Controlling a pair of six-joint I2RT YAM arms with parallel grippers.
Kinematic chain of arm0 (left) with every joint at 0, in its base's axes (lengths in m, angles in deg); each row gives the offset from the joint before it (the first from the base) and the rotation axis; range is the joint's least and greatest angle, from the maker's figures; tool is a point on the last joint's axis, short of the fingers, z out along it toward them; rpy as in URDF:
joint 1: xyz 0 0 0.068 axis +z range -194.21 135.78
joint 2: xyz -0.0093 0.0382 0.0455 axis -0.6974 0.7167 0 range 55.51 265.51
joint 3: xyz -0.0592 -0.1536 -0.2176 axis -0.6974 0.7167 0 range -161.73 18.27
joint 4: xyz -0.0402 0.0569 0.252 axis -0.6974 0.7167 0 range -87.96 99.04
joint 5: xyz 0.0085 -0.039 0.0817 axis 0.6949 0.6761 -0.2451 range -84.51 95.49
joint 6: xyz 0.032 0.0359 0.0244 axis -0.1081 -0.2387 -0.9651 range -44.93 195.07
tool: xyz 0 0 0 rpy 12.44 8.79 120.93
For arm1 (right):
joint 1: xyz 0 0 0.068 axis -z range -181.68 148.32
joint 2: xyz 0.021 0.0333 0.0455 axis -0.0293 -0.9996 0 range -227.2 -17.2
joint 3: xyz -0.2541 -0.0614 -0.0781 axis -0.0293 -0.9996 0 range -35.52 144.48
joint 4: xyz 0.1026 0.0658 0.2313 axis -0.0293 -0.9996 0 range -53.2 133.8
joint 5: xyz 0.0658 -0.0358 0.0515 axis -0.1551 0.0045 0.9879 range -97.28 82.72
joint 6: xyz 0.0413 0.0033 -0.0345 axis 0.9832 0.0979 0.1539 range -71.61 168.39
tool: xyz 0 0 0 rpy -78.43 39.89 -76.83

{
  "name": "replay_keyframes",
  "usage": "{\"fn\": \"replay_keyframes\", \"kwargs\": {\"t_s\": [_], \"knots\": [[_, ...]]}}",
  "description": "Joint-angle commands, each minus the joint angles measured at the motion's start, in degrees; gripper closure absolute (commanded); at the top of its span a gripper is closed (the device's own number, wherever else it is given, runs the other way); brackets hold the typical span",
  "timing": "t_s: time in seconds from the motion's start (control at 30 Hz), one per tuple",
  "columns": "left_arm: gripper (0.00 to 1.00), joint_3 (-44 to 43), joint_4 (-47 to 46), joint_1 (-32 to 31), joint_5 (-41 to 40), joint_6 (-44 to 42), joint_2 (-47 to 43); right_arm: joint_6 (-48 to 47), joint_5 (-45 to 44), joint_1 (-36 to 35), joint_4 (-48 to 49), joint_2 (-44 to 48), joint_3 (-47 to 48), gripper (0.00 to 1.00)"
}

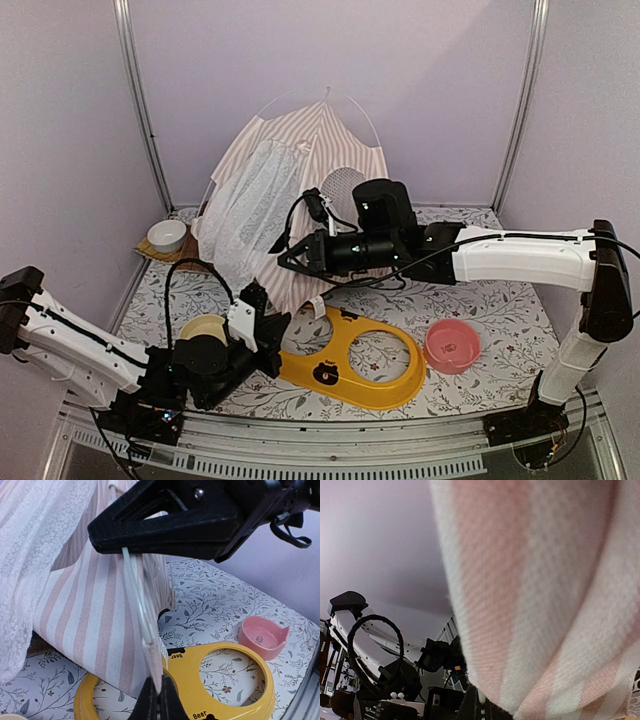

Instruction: Set up the pet tent

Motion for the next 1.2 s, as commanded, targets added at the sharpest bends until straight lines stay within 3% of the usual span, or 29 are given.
{"fn": "replay_keyframes", "kwargs": {"t_s": [0.0,0.57,1.17], "knots": [[1.00,3.77,13.38,-5.52,7.58,0.88,1.42,1.02,-12.45,8.05,14.27,2.01,4.42,1.00],[1.00,2.07,14.36,-5.13,7.28,-0.33,-0.85,0.84,-11.04,6.56,15.00,0.06,2.15,1.00],[1.00,2.12,14.29,0.68,14.59,0.40,-8.16,0.07,-11.54,4.20,14.99,-1.23,1.31,1.00]]}}
